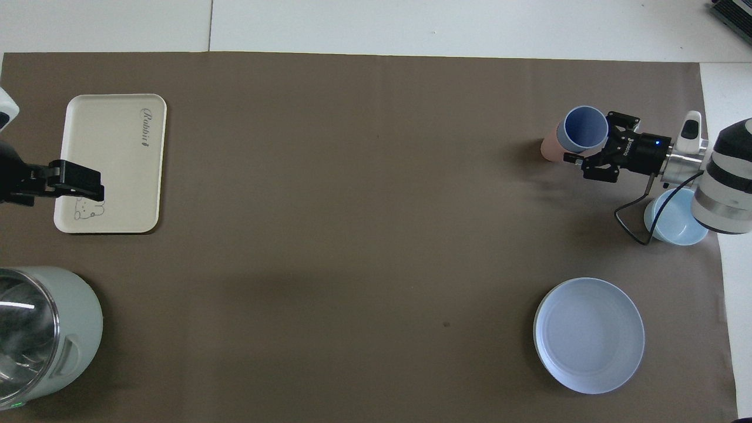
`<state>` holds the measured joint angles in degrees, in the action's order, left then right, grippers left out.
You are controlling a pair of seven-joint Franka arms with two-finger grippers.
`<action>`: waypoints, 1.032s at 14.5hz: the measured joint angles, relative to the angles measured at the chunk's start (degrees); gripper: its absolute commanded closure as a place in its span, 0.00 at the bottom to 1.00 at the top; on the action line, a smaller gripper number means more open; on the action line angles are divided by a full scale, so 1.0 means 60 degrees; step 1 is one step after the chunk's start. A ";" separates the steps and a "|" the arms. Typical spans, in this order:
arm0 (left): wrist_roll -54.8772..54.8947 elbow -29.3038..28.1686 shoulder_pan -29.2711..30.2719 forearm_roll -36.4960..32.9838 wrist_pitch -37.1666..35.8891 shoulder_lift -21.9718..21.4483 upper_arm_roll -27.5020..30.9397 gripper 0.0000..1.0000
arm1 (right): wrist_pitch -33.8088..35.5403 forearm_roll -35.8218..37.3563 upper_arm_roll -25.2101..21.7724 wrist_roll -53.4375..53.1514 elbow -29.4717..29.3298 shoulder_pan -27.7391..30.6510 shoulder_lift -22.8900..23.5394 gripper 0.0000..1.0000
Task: Place cup on tray
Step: 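Close the right gripper on the rim of the nested cups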
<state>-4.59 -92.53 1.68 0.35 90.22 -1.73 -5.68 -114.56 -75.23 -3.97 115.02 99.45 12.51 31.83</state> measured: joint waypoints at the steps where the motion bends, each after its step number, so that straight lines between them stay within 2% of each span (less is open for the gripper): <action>1: 0.0000 0.0000 0.0000 0.0000 0.0002 0.0000 0.0000 0.00 | -0.0038 -0.0023 0.0000 0.0063 -0.0005 -0.0019 0.0003 0.00; 13: 0.0000 -0.0004 0.0000 0.0000 0.0007 0.0000 0.0000 0.00 | -0.0160 -0.0224 0.0009 0.0601 0.0033 -0.0156 0.0123 0.00; 15: 0.0000 -0.0006 0.0001 0.0000 0.0007 0.0000 0.0001 0.00 | -0.0170 -0.0416 0.0015 0.0618 0.0033 -0.0195 0.0126 0.05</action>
<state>-4.59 -92.57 1.69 0.35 90.26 -1.73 -5.68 -115.59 -77.73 -3.88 118.73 99.65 11.34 32.59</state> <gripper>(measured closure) 0.000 0.000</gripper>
